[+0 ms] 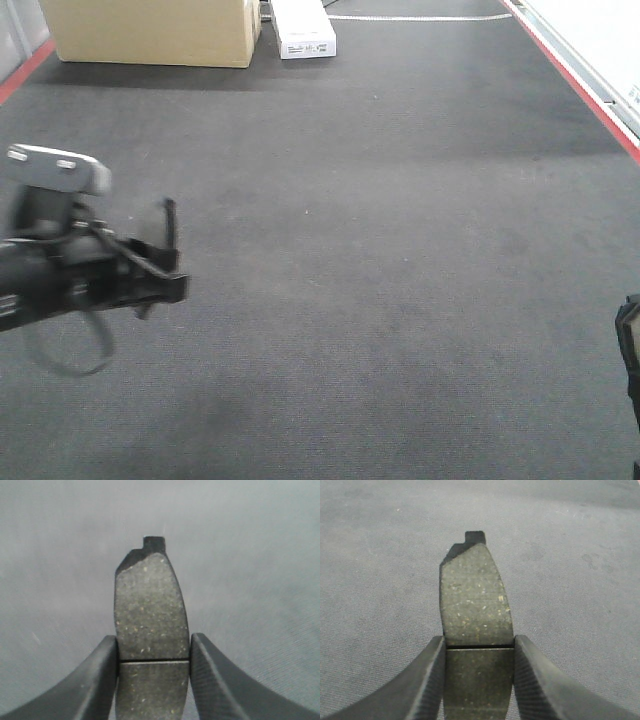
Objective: Move and align brake pads A on conveyor
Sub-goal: 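Lower the left gripper to the belt and release its brake pad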
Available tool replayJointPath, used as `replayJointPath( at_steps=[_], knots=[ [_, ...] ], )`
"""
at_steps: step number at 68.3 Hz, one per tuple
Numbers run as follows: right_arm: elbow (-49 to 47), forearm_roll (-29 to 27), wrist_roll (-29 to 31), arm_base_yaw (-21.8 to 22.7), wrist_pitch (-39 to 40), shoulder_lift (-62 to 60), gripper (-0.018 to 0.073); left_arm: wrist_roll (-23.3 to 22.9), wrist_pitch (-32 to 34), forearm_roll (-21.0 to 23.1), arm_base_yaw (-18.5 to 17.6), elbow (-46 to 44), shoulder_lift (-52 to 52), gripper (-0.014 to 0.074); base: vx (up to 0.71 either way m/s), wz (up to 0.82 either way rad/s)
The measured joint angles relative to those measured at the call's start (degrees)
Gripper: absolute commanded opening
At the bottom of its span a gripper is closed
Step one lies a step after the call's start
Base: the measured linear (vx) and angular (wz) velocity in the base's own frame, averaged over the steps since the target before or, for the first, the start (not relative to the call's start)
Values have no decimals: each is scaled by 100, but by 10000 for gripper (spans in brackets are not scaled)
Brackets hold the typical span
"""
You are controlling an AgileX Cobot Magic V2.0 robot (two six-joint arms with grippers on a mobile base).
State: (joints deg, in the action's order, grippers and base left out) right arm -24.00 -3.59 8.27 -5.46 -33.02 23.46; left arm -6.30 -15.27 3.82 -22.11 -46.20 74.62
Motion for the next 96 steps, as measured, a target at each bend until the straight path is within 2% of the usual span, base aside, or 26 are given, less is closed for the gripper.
replayJointPath(
  at_steps=[17,26,34,52,69,77,87,96],
  knots=[
    [0,0,0,0,0,0,4,-986,-163,0,0,-391,1591,209,0,0],
    [0,0,0,0,0,0,4,-1410,-220,1,0,-452,1981,209,0,0],
    [0,0,0,0,0,0,4,-1612,-220,6,0,-458,2182,214,0,0],
    [0,0,0,0,0,0,4,-1684,-215,12,0,-478,2403,304,0,0],
    [0,0,0,0,0,0,4,-1692,-178,12,0,-508,2440,493,0,0],
    [0,0,0,0,0,0,4,-1692,-198,12,0,-508,2286,555,0,0],
    [0,0,0,0,0,0,4,-1687,-250,-105,-4,-508,1567,542,0,0],
    [0,0,0,0,0,0,4,-1681,-647,-595,-4,-508,628,444,0,0]
  ],
)
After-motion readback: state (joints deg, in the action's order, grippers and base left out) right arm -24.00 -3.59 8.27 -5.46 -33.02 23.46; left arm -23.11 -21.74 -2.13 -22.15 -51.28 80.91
